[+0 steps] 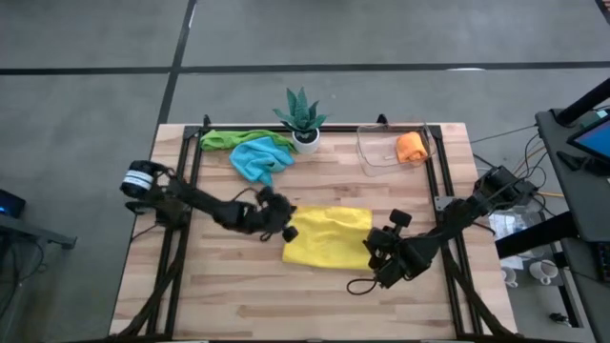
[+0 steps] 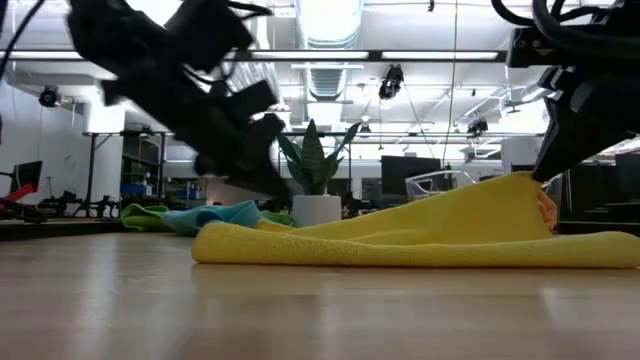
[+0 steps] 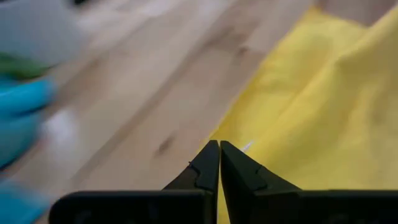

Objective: Roll microfiber towels into tight, uniform cylinder then place into a basket
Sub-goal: Fold the yellow microfiber cloth

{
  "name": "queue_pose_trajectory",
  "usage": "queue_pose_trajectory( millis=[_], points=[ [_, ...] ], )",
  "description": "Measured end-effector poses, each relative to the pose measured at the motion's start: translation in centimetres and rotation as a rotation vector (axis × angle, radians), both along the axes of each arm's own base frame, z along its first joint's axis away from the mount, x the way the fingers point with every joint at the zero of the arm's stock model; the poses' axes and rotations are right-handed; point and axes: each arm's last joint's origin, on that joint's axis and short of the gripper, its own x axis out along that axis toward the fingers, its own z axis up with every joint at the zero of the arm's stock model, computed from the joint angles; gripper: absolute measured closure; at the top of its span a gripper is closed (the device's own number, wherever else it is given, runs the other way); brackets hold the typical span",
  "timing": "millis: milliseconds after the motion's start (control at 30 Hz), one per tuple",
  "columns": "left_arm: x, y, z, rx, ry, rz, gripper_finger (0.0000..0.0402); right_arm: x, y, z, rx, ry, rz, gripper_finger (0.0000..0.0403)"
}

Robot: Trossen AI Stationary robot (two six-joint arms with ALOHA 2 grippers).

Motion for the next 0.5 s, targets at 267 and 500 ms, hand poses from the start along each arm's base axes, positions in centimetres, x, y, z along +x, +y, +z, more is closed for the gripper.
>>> queue_pose_trajectory(
  millis=[267, 500],
  points=[
    [1.2, 2.3, -0.3, -0.136, 0.021, -0.170, 0.0401, 0.1, 0.1, 0.1, 0.004, -0.006, 0.003, 0.0394],
    [1.1, 2.6, -0.4, -0.144, 0.047, -0.241, 0.0402, 0.4, -0.7, -0.3, 0.003, -0.007, -0.027, 0.0394]
  ],
)
